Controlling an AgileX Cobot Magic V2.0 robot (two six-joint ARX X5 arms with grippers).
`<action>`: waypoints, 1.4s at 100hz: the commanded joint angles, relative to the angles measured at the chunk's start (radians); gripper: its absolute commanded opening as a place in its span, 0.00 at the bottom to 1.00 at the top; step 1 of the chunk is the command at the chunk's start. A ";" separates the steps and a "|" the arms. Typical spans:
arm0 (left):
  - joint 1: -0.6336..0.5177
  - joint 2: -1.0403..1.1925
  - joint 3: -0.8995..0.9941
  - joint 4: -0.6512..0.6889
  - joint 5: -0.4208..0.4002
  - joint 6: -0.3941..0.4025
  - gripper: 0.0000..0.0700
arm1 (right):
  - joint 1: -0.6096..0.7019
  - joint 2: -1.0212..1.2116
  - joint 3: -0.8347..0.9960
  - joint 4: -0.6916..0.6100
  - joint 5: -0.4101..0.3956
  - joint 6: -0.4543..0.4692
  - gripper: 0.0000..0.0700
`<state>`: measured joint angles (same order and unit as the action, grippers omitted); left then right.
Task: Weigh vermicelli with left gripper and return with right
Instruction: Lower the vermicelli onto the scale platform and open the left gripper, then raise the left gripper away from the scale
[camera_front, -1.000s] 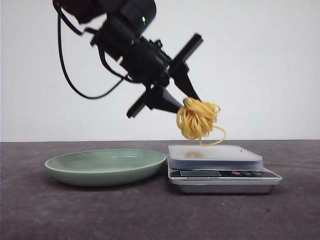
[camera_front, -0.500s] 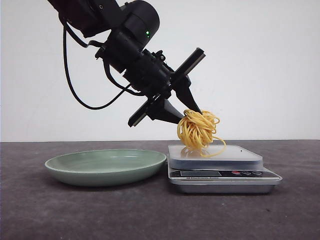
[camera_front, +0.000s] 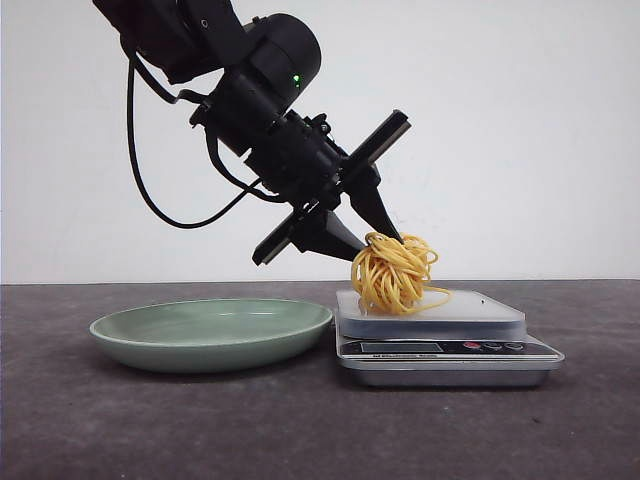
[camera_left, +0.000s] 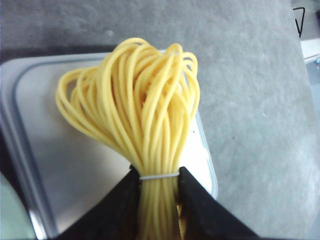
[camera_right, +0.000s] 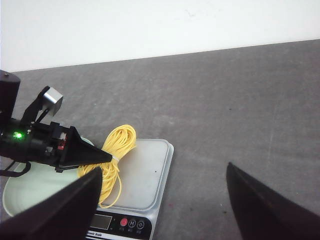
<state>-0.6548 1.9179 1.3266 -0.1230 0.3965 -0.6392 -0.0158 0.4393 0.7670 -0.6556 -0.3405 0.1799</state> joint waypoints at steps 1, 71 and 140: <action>-0.007 0.022 0.019 0.021 0.025 0.019 0.38 | 0.002 0.003 0.014 0.004 -0.004 -0.009 0.69; 0.113 -0.307 0.139 -0.264 -0.060 0.235 0.56 | 0.002 0.003 0.014 -0.013 -0.003 -0.024 0.69; 0.148 -1.325 0.138 -0.935 -0.533 0.379 0.55 | 0.002 0.003 0.014 -0.037 -0.037 -0.035 0.69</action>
<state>-0.5018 0.6296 1.4540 -0.9627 -0.0937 -0.2649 -0.0154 0.4393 0.7670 -0.6994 -0.3725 0.1532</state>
